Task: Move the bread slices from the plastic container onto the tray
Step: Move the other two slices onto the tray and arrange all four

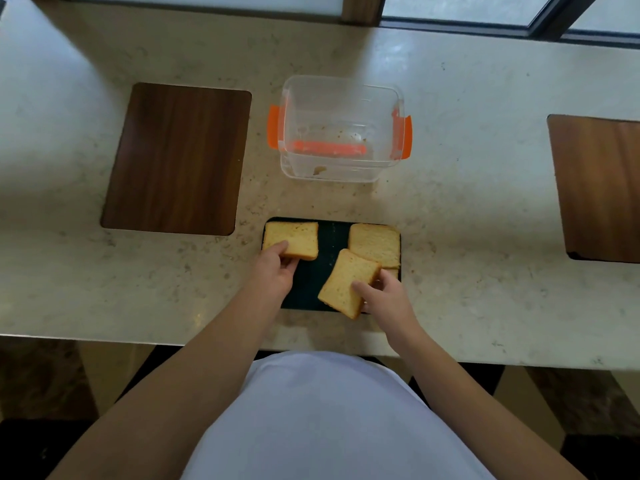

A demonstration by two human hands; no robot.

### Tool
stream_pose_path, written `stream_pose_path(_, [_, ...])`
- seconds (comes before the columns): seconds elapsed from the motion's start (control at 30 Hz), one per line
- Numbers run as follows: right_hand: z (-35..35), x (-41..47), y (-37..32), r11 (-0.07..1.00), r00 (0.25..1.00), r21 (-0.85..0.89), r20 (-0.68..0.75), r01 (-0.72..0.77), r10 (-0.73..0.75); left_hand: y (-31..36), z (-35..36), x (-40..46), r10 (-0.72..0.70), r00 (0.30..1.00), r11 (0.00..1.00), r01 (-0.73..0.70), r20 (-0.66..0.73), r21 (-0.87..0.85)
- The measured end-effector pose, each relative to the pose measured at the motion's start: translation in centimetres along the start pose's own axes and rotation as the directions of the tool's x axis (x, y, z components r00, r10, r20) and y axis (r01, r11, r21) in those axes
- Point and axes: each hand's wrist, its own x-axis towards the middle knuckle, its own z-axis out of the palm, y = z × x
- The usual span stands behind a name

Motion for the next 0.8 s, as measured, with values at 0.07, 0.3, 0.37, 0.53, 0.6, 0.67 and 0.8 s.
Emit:
stream_pose_path(0.07, [-0.1, 0.0, 0.0, 1.000, 1.000, -0.002, 0.004, -0.003, 0.003, 0.1, 0.1, 0.1, -0.012, 1.000, 1.000, 0.012, 0.000, 0.008])
stream_pose_path(0.3, [-0.3, 0.7, -0.4, 1.000, 1.000, 0.009, 0.016, -0.010, 0.010, 0.8, -0.6, -1.3, 0.209, 0.960, 0.899, -0.263, 0.184, 0.350])
stream_pose_path(0.37, [-0.5, 0.9, -0.5, 1.000, 1.000, 0.024, 0.012, -0.009, 0.009, 1.6, -0.9, -2.0, 0.293, 0.907, 0.735, -0.415, 0.302, 0.536])
stream_pose_path(0.53, [-0.8, 1.2, -1.1, 1.000, 1.000, 0.024, 0.006, 0.003, -0.003, 4.1, -0.3, -2.7, 0.243, 0.851, 0.396, -0.525, 0.465, 0.753])
stream_pose_path(0.6, [-0.9, 1.3, -1.3, 1.000, 1.000, 0.024, 0.009, 0.003, -0.003, 4.4, 0.2, -2.4, 0.222, 0.836, 0.244, -0.546, 0.502, 0.802])
stream_pose_path(0.67, [-1.0, 1.4, -1.4, 1.000, 1.000, 0.023, 0.009, 0.004, -0.004, 4.8, 0.7, -1.8, 0.166, 0.815, 0.009, -0.565, 0.555, 0.825])
stream_pose_path(0.8, [-1.2, 1.6, -1.6, 0.999, 1.000, 0.031, 0.004, -0.010, 0.010, 5.5, 2.6, -0.4, -0.046, 0.803, -0.438, -0.551, 0.594, 0.711])
